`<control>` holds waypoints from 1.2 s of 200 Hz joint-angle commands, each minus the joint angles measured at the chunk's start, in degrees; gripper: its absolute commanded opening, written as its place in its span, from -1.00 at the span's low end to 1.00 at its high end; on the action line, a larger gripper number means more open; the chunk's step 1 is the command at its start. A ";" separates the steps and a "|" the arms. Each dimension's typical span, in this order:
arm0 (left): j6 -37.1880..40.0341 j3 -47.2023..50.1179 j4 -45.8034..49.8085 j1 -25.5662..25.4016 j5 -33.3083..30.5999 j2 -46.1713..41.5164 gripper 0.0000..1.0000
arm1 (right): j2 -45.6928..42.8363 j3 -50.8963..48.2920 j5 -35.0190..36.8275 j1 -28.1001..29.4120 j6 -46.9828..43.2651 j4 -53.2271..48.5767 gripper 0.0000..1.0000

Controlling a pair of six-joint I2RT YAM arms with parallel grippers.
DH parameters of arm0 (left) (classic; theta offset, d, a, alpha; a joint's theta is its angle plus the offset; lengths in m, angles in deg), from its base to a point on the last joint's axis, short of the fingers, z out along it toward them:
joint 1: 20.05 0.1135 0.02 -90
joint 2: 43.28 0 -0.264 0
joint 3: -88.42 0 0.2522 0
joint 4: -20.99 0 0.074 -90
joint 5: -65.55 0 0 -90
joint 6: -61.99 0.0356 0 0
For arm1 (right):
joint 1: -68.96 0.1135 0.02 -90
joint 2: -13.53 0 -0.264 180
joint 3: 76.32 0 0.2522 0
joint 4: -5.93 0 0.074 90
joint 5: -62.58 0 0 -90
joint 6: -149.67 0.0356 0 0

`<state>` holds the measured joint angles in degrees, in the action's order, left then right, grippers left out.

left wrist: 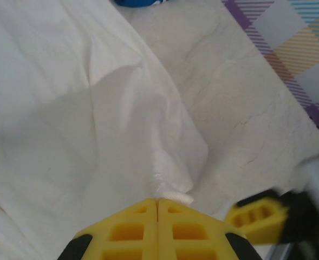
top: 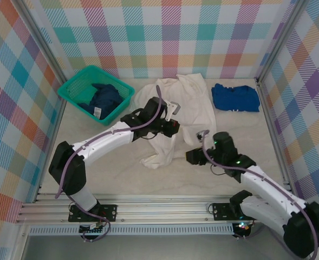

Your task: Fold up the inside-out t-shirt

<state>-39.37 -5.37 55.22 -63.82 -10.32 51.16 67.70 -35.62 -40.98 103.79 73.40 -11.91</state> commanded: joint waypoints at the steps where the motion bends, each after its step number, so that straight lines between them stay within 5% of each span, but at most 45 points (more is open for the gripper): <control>1: -1.30 -4.64 5.73 0.84 1.89 -2.41 -1.00 | 6.94 -3.38 12.55 4.45 -8.00 23.82 -0.18; 57: -1.91 -12.96 11.24 2.66 5.20 -2.09 -1.00 | 34.20 2.16 19.15 4.99 -17.39 50.72 -0.40; 88: -0.16 -16.84 13.75 3.14 5.10 -1.71 -1.00 | 42.85 7.34 25.99 4.19 -21.85 54.78 -0.46; 189: 3.08 -30.39 13.99 3.69 8.47 -1.27 -1.00 | 50.42 23.65 35.22 1.36 -24.94 36.52 -0.43; 240: 3.94 -34.19 13.85 3.69 9.40 -3.01 -1.00 | 53.72 34.02 35.56 -2.45 -15.96 21.55 -0.40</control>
<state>-37.14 -36.26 69.28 -60.67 -2.80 50.26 120.13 -6.46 -6.75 103.35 52.92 18.83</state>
